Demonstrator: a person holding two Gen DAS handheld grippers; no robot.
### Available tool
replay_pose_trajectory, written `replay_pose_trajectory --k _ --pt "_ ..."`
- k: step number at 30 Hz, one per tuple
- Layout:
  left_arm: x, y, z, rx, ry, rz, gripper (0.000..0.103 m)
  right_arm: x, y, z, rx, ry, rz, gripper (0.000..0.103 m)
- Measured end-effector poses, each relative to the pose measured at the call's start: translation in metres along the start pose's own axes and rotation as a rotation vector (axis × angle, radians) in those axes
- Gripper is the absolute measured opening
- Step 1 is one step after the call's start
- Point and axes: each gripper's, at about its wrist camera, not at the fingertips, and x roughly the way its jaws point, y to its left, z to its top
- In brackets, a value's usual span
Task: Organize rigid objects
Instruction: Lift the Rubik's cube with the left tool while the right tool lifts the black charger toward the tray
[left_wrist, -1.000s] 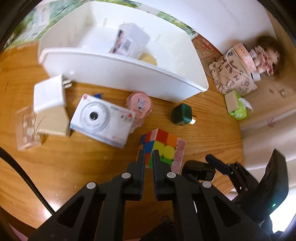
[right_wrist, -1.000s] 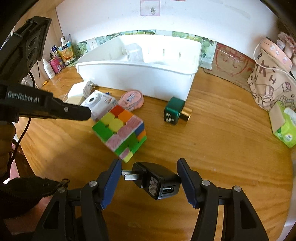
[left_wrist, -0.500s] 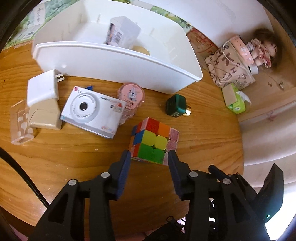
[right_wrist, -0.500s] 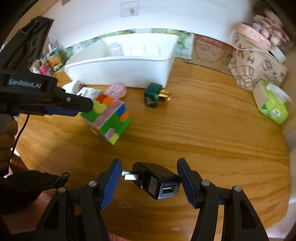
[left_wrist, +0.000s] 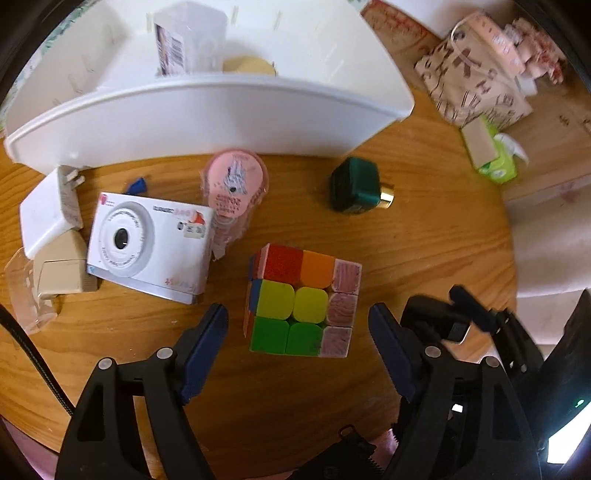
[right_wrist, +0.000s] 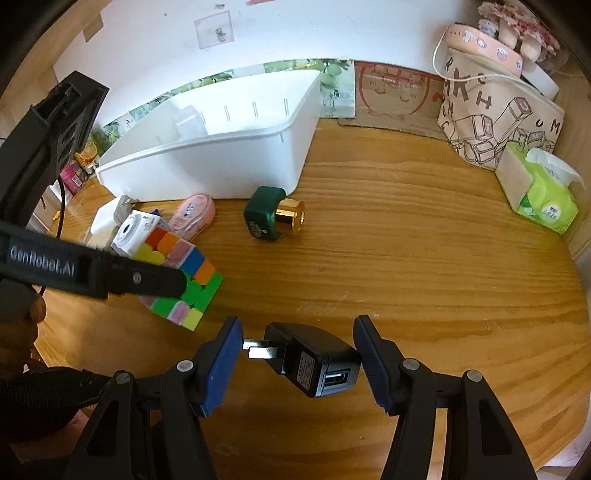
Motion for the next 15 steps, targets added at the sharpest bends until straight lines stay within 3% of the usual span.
replay_pose_trajectory --k 7,15 --pt "0.019 -0.008 0.003 -0.007 0.072 0.009 0.081 0.011 -0.002 0.004 -0.04 0.042 0.012 0.063" --pt "0.028 -0.003 0.01 -0.065 0.099 0.002 0.081 0.019 -0.004 0.011 -0.078 0.076 0.02 0.063"
